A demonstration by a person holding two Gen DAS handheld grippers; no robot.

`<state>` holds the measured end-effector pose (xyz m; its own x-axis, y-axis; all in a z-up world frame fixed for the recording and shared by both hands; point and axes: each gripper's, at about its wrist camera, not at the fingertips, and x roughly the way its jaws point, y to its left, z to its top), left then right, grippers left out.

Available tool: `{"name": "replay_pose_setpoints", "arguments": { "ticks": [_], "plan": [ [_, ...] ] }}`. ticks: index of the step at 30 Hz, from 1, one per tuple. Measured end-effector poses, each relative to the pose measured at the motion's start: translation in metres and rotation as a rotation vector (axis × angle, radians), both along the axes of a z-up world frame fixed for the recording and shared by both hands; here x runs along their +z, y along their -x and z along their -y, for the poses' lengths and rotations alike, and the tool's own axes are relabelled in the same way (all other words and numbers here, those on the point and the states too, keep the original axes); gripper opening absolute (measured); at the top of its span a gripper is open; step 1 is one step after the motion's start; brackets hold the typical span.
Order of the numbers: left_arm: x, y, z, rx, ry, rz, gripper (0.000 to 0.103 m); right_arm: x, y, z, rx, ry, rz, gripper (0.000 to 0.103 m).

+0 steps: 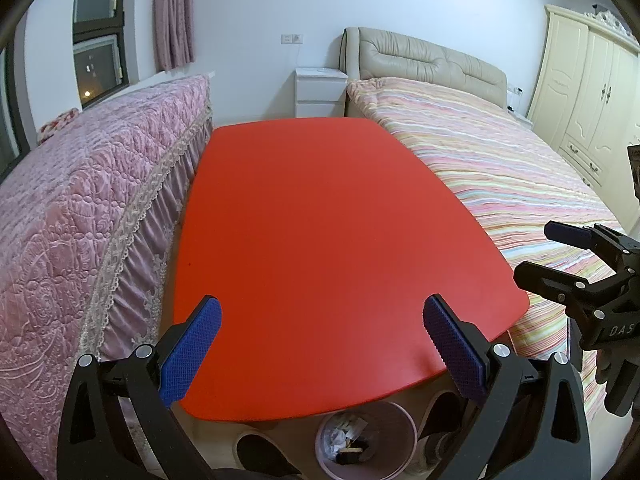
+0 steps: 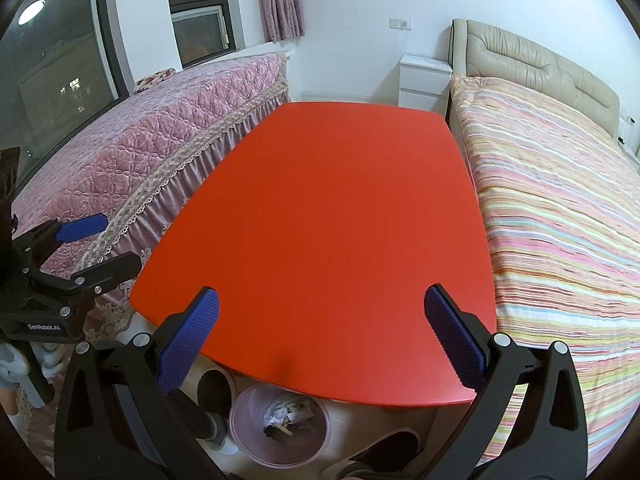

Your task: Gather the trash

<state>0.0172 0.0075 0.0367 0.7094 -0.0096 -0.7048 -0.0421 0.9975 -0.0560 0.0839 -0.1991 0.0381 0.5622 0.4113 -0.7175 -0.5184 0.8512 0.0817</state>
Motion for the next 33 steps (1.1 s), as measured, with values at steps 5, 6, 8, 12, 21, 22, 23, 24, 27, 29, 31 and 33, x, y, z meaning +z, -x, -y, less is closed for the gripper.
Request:
{"name": "replay_pose_setpoints", "arguments": {
  "ticks": [5,6,8,12,21,22,23,24,27,29,31,33],
  "plan": [
    [-0.0003,-0.0002,0.0,0.0,-0.002,0.0,0.097,0.0015,0.0,-0.0017,0.003,0.005,-0.002,0.1],
    [-0.0002,-0.0001,0.0002,0.0,-0.002,0.0,0.097,0.0015,0.0,-0.0017,0.004,0.005,-0.002,0.1],
    [-0.0013,0.0,0.0008,-0.003,-0.008,-0.002,0.097,0.0017,0.0003,-0.0019,0.005,0.005,-0.002,0.1],
    [-0.0037,0.0001,-0.0003,-0.004,-0.007,-0.005,0.097,0.0009,0.0,-0.0023,0.004,0.007,-0.005,0.1],
    [-0.0056,-0.0006,0.0007,-0.008,-0.004,-0.01,0.097,-0.0011,-0.0019,-0.0004,0.0,0.008,-0.004,0.1],
    [-0.0058,-0.0006,0.0006,-0.007,-0.004,-0.011,0.097,-0.0015,-0.0022,-0.0002,0.0,0.008,-0.005,0.1],
    [-0.0059,-0.0006,0.0007,-0.008,-0.002,-0.011,0.097,-0.0018,-0.0025,0.0003,0.0,0.008,-0.006,0.1],
    [-0.006,-0.0008,0.0007,-0.007,-0.003,-0.011,0.097,-0.002,-0.0023,0.0006,0.0,0.009,-0.006,0.1],
    [-0.0062,-0.0007,0.001,-0.009,-0.003,-0.011,0.097,-0.0021,-0.0021,0.0007,-0.001,0.008,-0.006,0.1],
    [-0.0062,-0.0005,0.0014,-0.009,-0.006,-0.011,0.097,-0.002,-0.0016,0.0009,-0.002,0.007,-0.005,0.1],
    [-0.0059,-0.0003,0.0017,-0.011,-0.005,-0.01,0.097,-0.0022,-0.0013,0.0011,-0.002,0.008,-0.004,0.1],
    [-0.0056,-0.0004,0.0025,-0.01,-0.005,-0.009,0.097,-0.0022,-0.0014,0.0011,-0.002,0.007,-0.006,0.1]
  ]
}}
